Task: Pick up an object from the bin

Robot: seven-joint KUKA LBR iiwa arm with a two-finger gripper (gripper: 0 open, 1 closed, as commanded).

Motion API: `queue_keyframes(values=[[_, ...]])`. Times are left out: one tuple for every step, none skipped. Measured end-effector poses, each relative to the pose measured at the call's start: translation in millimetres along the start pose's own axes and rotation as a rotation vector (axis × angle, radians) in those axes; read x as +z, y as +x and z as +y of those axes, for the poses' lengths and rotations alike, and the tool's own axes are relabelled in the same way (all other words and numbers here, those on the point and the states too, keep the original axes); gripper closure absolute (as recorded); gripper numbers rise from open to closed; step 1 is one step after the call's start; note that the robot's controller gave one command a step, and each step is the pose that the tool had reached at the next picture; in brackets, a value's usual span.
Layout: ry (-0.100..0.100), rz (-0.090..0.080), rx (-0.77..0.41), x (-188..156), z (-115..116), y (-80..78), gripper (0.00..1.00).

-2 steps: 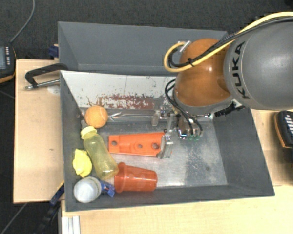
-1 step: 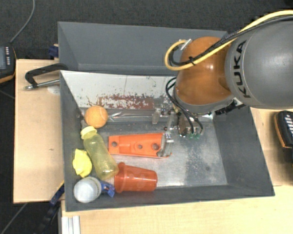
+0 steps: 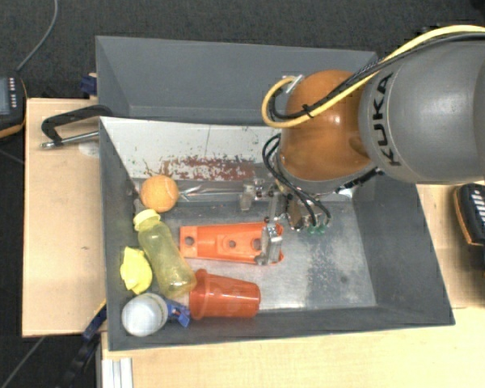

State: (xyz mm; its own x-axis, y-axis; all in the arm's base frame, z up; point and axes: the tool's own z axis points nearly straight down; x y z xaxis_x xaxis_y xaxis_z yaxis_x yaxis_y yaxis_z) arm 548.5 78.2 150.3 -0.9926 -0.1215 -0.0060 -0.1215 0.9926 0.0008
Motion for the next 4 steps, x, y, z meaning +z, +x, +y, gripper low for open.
queue_keyframes(values=[[-0.003, 0.002, -0.214, 56.1, 42.2, -2.2, 1.0], [-0.003, 0.0, -0.213, 55.7, 41.9, -2.9, 0.0], [-0.003, 0.002, -0.213, 56.1, 41.7, -2.3, 1.0], [-0.003, 0.002, -0.213, 56.1, 41.7, -2.3, 1.0]])
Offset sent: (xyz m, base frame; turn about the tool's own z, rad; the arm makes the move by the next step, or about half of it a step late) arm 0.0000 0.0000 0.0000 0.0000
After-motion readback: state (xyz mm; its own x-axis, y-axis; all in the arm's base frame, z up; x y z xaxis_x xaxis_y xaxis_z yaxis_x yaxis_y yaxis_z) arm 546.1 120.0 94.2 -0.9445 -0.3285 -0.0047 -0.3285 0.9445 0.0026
